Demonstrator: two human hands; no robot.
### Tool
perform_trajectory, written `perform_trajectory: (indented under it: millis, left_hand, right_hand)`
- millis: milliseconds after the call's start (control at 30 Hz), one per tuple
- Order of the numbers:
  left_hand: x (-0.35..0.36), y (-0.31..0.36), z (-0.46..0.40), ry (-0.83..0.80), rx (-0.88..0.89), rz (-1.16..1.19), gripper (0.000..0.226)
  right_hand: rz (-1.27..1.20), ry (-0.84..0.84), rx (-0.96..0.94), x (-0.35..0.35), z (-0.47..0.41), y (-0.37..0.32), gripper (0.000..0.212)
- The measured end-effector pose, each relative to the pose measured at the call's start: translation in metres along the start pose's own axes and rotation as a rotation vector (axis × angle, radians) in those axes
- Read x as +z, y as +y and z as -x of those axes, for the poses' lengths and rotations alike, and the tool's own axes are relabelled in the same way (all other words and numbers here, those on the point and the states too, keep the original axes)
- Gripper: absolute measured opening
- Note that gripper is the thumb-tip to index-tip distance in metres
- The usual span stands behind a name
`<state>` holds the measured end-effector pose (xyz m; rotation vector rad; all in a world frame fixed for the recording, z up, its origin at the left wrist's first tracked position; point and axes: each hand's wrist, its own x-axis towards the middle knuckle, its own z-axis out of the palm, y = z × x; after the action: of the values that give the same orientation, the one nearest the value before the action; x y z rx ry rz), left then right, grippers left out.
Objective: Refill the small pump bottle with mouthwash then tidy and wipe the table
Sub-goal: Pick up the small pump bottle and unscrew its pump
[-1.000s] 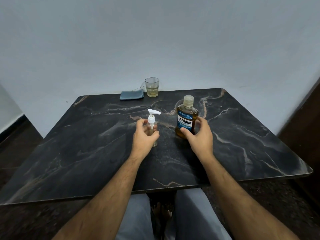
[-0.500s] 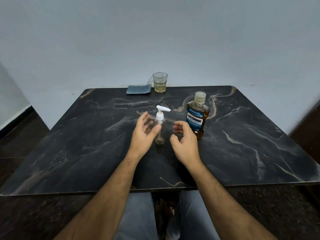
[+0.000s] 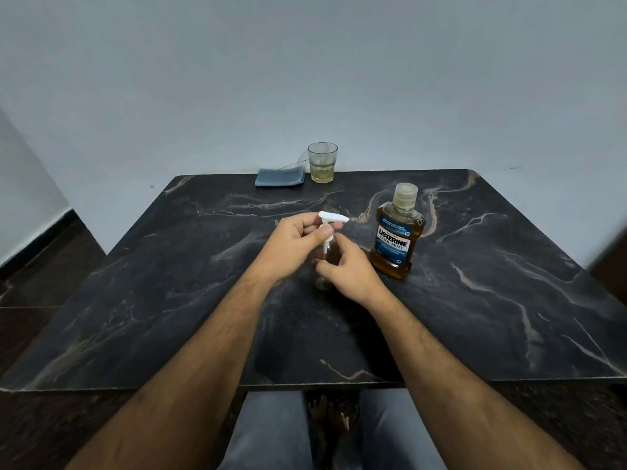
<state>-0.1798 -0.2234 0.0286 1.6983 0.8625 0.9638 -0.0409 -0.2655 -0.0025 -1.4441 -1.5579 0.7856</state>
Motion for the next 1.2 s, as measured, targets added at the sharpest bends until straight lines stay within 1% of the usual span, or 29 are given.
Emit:
perform_trajectory:
  millis: [100,200,267,400,500,567,667,767,800,933,967,1000,1100,1133,1200]
  left_hand:
    - [0.006,-0.003,-0.003,-0.019,-0.006,0.051,0.017]
    - [0.008,-0.004,-0.004,-0.018,-0.021,0.096,0.022]
    - [0.006,-0.007,-0.003,-0.016,-0.021,0.105,0.022]
    - [0.009,-0.011,0.001,0.020,0.014,0.077,0.020]
    - [0.014,-0.014,0.003,0.079,0.045,0.078,0.018]
    - [0.018,-0.016,0.005,0.109,0.068,0.064,0.020]
    - [0.023,-0.015,0.009,0.181,0.090,0.043,0.024]
    - [0.030,-0.017,0.011,0.291,0.099,0.035,0.009]
    - [0.032,-0.016,0.011,0.327,0.095,0.033,0.010]
    - [0.040,-0.015,0.011,0.434,0.036,0.050,0.037]
    - [0.041,-0.014,0.010,0.434,0.016,0.072,0.041]
    - [0.042,-0.013,0.009,0.416,0.003,0.100,0.041]
    - [0.042,-0.011,0.010,0.261,0.013,0.151,0.027]
    - [0.041,-0.010,0.012,0.217,0.021,0.158,0.026]
    - [0.038,-0.008,0.018,0.177,0.031,0.201,0.027]
  right_hand:
    - [-0.063,-0.022,0.009,-0.001,-0.002,-0.004,0.037]
    - [-0.111,-0.046,0.031,0.000,-0.005,-0.005,0.032]
    - [-0.107,-0.067,0.023,-0.001,-0.004,-0.002,0.032]
    - [-0.015,-0.162,-0.014,-0.004,-0.001,0.002,0.048]
    - [0.049,-0.185,-0.022,-0.006,-0.001,0.006,0.058]
    - [0.058,-0.147,-0.024,-0.002,0.001,0.010,0.060]
    - [0.100,-0.005,-0.038,0.010,0.009,0.014,0.055]
    - [0.145,0.088,-0.055,0.018,0.014,0.016,0.052]
    - [0.152,0.098,-0.060,0.018,0.014,0.016,0.054]
    - [0.161,0.100,-0.072,0.020,0.015,0.016,0.058]
    - [0.156,0.102,-0.071,0.020,0.016,0.016,0.059]
    - [0.148,0.106,-0.071,0.020,0.016,0.016,0.059]
    - [0.127,0.115,-0.081,0.020,0.016,0.017,0.057]
    - [0.124,0.114,-0.077,0.020,0.015,0.018,0.054]
    - [0.125,0.115,-0.067,0.020,0.015,0.019,0.047]
